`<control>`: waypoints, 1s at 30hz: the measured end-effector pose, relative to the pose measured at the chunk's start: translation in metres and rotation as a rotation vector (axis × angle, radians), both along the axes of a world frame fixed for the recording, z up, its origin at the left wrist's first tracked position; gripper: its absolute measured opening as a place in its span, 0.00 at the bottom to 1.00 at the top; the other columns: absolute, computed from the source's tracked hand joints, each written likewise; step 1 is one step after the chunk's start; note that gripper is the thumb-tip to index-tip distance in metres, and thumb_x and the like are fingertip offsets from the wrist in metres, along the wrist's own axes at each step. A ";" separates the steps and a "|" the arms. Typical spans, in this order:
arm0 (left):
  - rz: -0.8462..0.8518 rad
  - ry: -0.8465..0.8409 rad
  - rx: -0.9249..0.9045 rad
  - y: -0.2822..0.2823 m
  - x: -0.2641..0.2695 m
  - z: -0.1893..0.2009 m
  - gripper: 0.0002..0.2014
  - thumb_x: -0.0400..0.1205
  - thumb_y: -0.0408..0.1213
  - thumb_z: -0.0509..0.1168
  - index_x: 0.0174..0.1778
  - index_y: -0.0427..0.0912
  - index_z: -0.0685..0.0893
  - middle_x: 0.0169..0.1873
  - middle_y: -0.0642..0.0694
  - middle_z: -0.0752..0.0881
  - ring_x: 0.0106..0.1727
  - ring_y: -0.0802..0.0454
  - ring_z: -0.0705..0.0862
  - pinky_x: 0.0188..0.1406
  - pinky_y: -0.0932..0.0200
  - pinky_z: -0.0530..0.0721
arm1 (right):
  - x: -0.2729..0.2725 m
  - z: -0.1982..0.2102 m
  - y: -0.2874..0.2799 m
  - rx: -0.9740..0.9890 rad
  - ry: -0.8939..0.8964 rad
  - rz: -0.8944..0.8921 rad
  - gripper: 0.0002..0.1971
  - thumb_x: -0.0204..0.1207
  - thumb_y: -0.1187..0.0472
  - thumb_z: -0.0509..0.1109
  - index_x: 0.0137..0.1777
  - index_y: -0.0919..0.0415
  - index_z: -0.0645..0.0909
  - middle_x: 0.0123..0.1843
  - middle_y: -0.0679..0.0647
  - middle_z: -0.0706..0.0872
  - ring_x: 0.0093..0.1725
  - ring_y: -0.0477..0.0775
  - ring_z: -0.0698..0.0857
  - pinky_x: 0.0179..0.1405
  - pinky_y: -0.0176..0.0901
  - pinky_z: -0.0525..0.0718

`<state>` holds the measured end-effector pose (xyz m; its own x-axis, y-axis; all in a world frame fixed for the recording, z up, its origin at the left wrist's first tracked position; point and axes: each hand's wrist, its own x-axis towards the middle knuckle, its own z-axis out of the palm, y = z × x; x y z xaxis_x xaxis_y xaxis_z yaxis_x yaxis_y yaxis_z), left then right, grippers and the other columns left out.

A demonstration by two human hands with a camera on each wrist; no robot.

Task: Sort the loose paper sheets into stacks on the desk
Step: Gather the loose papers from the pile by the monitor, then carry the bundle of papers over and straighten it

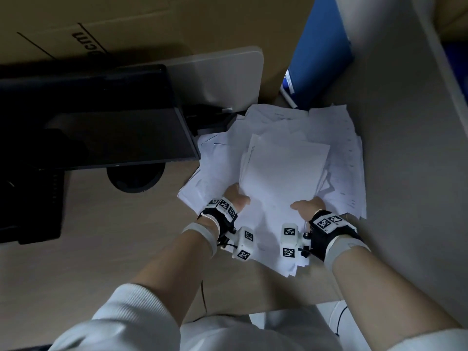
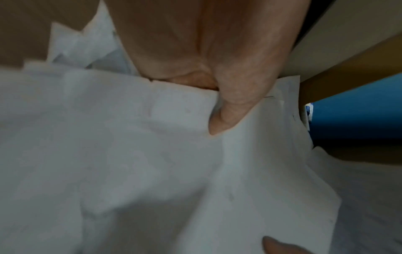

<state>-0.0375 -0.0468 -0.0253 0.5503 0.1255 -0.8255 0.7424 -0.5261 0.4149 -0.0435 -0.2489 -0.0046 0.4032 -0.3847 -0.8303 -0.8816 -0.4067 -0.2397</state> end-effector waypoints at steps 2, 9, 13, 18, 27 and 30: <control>0.027 -0.039 -0.016 -0.001 -0.003 0.007 0.14 0.78 0.25 0.68 0.59 0.34 0.78 0.55 0.40 0.82 0.57 0.43 0.81 0.50 0.58 0.78 | -0.005 0.004 0.000 0.024 -0.012 0.015 0.27 0.75 0.64 0.74 0.73 0.72 0.74 0.70 0.68 0.80 0.70 0.66 0.80 0.62 0.50 0.80; 0.174 -0.139 -0.137 0.014 -0.030 0.033 0.07 0.74 0.18 0.64 0.44 0.32 0.79 0.40 0.42 0.83 0.49 0.42 0.81 0.44 0.61 0.83 | -0.044 0.026 0.022 0.036 -0.280 -0.236 0.41 0.73 0.68 0.73 0.83 0.63 0.57 0.78 0.61 0.71 0.73 0.63 0.75 0.68 0.54 0.75; 0.359 -0.172 -0.114 0.032 -0.055 0.055 0.07 0.67 0.22 0.66 0.31 0.37 0.77 0.34 0.45 0.81 0.46 0.42 0.79 0.45 0.55 0.79 | -0.060 0.059 0.039 0.168 -0.330 -0.123 0.13 0.75 0.76 0.69 0.57 0.69 0.74 0.46 0.56 0.80 0.55 0.59 0.78 0.54 0.45 0.76; 0.610 -0.314 -0.066 0.060 -0.084 0.099 0.08 0.74 0.20 0.67 0.46 0.32 0.81 0.35 0.43 0.82 0.42 0.43 0.80 0.33 0.63 0.80 | -0.059 0.091 0.072 0.361 -0.474 0.039 0.09 0.72 0.80 0.69 0.40 0.66 0.80 0.33 0.51 0.81 0.41 0.56 0.81 0.25 0.31 0.78; 1.091 -0.764 -0.002 0.105 -0.136 0.184 0.14 0.72 0.14 0.68 0.51 0.29 0.81 0.42 0.40 0.83 0.44 0.47 0.81 0.43 0.58 0.78 | -0.058 0.141 0.146 0.562 -0.663 0.262 0.06 0.66 0.83 0.67 0.37 0.74 0.80 0.39 0.58 0.83 0.42 0.52 0.78 0.40 0.44 0.76; 1.173 -0.766 0.016 0.135 -0.156 0.197 0.14 0.71 0.14 0.69 0.34 0.38 0.78 0.32 0.46 0.82 0.40 0.47 0.81 0.44 0.56 0.78 | -0.063 0.156 0.181 0.545 -0.652 0.394 0.09 0.72 0.79 0.67 0.35 0.67 0.78 0.41 0.60 0.81 0.44 0.53 0.77 0.42 0.44 0.78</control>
<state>-0.1935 0.0877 0.1715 0.4271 0.8269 -0.3659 0.3427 0.2264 0.9117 -0.1061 -0.0683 0.1512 0.8712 0.2541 -0.4201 -0.3287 -0.3336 -0.8835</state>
